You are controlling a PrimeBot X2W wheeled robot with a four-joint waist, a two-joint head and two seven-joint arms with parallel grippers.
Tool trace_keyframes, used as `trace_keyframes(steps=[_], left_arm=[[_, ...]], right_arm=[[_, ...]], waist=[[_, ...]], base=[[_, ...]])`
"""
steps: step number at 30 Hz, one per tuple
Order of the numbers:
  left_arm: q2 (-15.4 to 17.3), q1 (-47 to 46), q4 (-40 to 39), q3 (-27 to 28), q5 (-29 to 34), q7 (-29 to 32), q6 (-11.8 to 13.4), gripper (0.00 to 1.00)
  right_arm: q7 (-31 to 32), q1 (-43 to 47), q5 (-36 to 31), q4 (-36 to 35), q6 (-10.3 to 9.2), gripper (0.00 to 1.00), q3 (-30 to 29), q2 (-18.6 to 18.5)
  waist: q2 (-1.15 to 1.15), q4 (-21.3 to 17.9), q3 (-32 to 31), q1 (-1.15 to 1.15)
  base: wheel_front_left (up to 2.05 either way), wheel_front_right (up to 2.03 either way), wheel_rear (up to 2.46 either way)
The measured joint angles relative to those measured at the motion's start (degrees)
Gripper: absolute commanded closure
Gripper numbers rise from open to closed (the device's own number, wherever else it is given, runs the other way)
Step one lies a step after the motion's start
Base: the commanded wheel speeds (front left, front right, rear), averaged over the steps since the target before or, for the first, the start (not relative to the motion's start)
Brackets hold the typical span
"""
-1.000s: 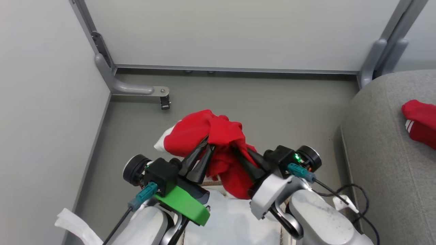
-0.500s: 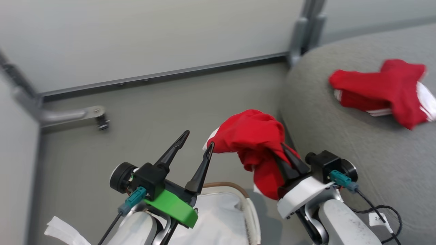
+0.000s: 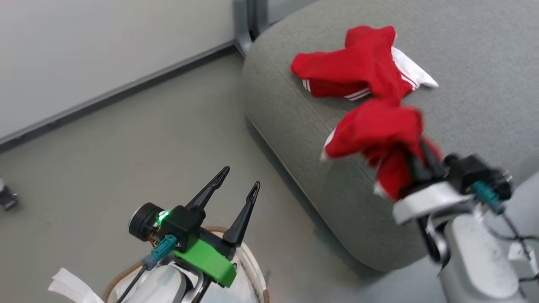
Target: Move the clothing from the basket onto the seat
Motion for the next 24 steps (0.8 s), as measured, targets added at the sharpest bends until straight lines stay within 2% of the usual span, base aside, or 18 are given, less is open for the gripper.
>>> trace_keyframes(steps=[3, 6, 10, 12, 21, 24], left_arm=[[1.5, -0.1, 0.1, -0.3, 0.0, 0.0, 0.0, 0.0], [3.3, -0.3, -0.3, -0.7, -0.1, 0.0, 0.0, 0.0], [5.8, -1.9, -1.2, -1.1, -0.4, 0.0, 0.0, 0.0], [6.9, -2.4, -1.6, -1.3, -0.5, 0.0, 0.0, 0.0], [11.2, -5.8, -3.4, -1.6, -1.3, 0.0, 0.0, 0.0], [12.1, -6.9, -3.7, -1.7, -1.5, 0.0, 0.0, 0.0]], right_arm=[[0.0, -5.3, -5.4, -1.8, 0.0, 1.0, -5.8, -0.2], [0.0, -11.3, -9.4, -2.3, 0.0, 1.0, -11.1, -2.3], [0.0, -19.4, -15.9, 0.3, 0.0, 1.0, -15.9, -5.6], [0.0, -23.2, -17.9, 2.2, 0.0, 1.0, -17.9, -5.9], [3.2, -32.4, -29.0, 7.4, 0.01, 1.0, -26.2, -3.8], [3.8, -33.6, -32.8, 8.9, 0.01, 1.0, -30.8, -2.9]], waist=[[0.0, -1.6, 2.2, 0.0], [0.0, -2.4, 4.5, 0.0], [0.0, -2.6, 8.1, 0.0], [0.0, -2.3, 10.0, 0.0], [0.0, 1.0, 18.8, 0.01], [0.0, 2.5, 21.6, 0.01]], base=[[0.0, 0.0, 0.0], [0.0, 0.0, 0.0], [0.0, 0.0, 0.0], [0.0, 0.0, 0.0], [0.0, 0.0, 0.0], [0.0, 0.0, 0.0]])
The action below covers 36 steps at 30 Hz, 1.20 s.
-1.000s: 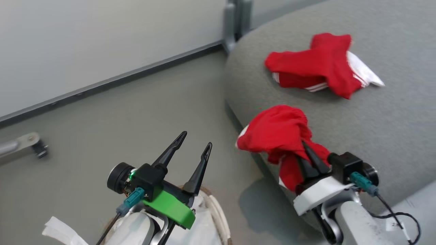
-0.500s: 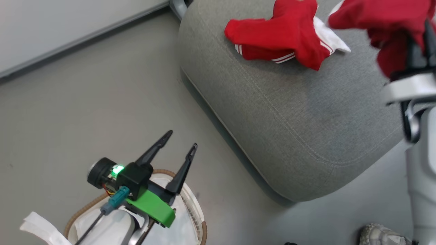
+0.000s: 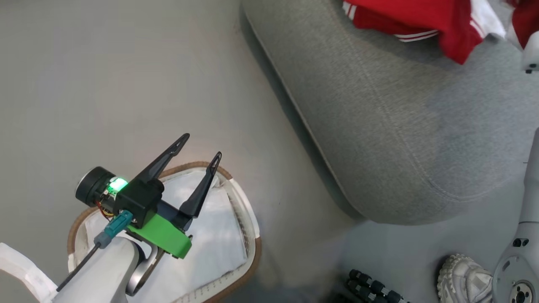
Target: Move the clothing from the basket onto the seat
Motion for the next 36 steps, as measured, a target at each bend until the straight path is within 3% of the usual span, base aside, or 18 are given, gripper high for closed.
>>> trace_keyframes(steps=[3, 4, 5, 6, 14, 25, 29, 36], left_arm=[[0.7, -0.6, 0.3, -0.1, -0.2, 0.0, 0.0, 0.0], [0.7, -0.7, 0.4, -0.1, -0.5, 0.0, 0.0, 0.0], [0.8, -0.7, 0.5, 0.1, -0.6, 0.0, 0.0, 0.0], [0.8, -0.8, 0.6, 0.3, -0.6, 0.0, 0.0, 0.0], [-0.3, -0.2, 2.5, 1.6, -1.0, 0.0, 0.0, 0.0], [-5.4, 3.0, 6.2, 4.9, -1.5, 0.0, 0.0, 0.0], [-7.2, 5.1, 8.1, 7.0, -1.6, 0.0, 0.0, 0.0], [-10.7, 8.2, 11.7, 17.0, 0.5, 0.0, 0.0, 0.0]], right_arm=[[0.2, 0.0, -2.7, 1.3, -0.01, 1.0, -5.4, 1.1], [0.2, 0.0, -3.4, 1.8, -0.01, 0.93, -6.5, 1.3], [0.0, 0.1, -3.9, 2.4, 0.0, 0.58, -7.8, 1.7], [-0.7, 0.3, -4.1, 2.9, 0.0, 0.02, -8.9, 2.1], [-3.5, 4.4, -3.3, 6.7, -0.01, 0.0, -10.3, 3.0], [-3.8, 18.5, 7.1, 0.5, -0.01, 0.0, -1.0, 3.0], [-3.8, 23.1, 10.8, -1.6, -0.01, 0.0, 3.1, 3.0], [-3.8, 29.1, 22.4, -3.6, -0.01, 0.0, 17.9, 3.0]], waist=[[0.0, 1.6, 2.3, 0.0], [0.0, 2.1, 2.8, 0.0], [0.0, 2.8, 3.3, 0.0], [0.0, 3.4, 3.9, 0.0], [0.0, 6.0, 4.2, 0.0], [0.0, 5.8, -2.9, 0.0], [0.0, 6.1, -5.9, -0.01], [0.0, 8.9, -11.4, -0.01]], base=[[0.0, 0.0, 0.0], [0.0, 0.0, 0.0], [0.0, 0.0, 0.0], [0.0, 0.0, 0.0], [0.0, 0.0, 0.0], [0.0, 0.0, 0.0], [0.0, 0.0, 0.0], [0.0, 0.0, 0.0]])
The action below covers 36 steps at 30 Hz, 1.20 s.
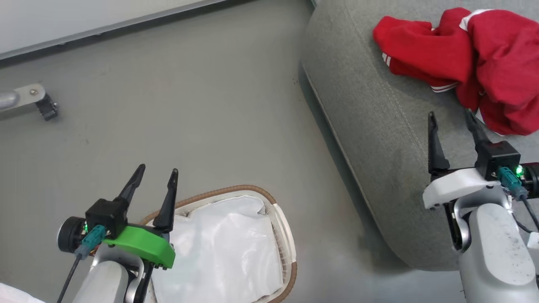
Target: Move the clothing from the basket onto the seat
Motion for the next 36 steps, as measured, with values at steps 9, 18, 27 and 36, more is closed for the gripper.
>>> trace_keyframes(steps=[9, 18, 27, 36], left_arm=[[-2.5, 1.8, 2.3, 10.5, 5.3, 0.0, 0.0, 0.0], [-6.0, 6.1, 4.4, 17.8, 9.8, 0.0, 0.0, 0.0], [-9.0, 12.1, 3.3, 21.1, 10.1, 0.0, 0.0, 0.0], [-10.5, 15.3, 4.4, 20.3, 7.7, 0.0, 0.0, 1.0]], right_arm=[[0.0, 0.6, 7.8, -1.3, 0.0, 0.0, 8.1, 0.0], [0.0, 3.3, 9.5, 2.9, 0.0, 0.0, 8.6, 0.0], [0.0, 8.8, 11.1, 4.2, 0.0, 0.0, 7.8, -0.1], [0.2, 13.3, 12.0, 7.1, 0.0, 1.0, 8.8, 0.5]], waist=[[0.0, 6.7, -3.5, 0.0], [0.0, 11.9, -7.9, 0.0], [0.0, 13.9, -13.0, 0.0], [0.0, 14.5, -16.0, 0.0]], base=[[0.0, 0.0, 0.0], [0.0, 0.0, 0.0], [0.0, 0.0, 0.0], [0.0, 0.0, 0.0]])
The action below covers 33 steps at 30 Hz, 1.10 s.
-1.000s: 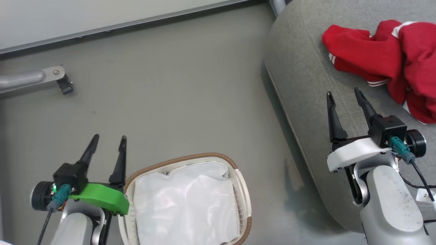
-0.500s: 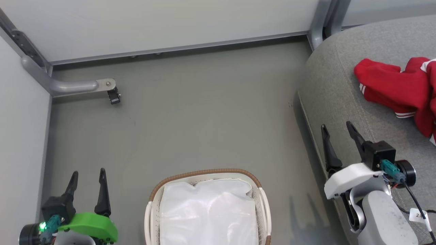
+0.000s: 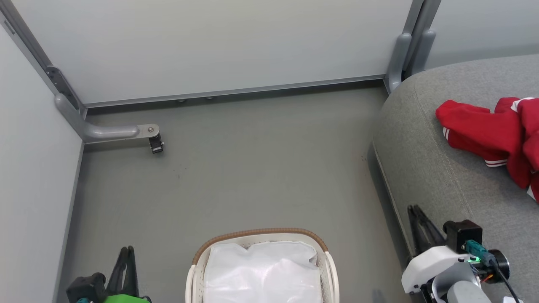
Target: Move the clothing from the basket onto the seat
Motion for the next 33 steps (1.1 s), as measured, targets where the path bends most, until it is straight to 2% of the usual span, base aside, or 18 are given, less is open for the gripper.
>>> trace_keyframes(steps=[33], left_arm=[[-0.6, -1.4, -3.5, 1.7, -29.5, 8.3, 0.0, 1.0]], right_arm=[[8.1, 1.2, 31.8, -4.4, 0.0, 1.0, -2.4, 0.0]], waist=[[0.0, -0.4, -0.8, 0.0]], base=[[0.0, 0.0, 0.0]])
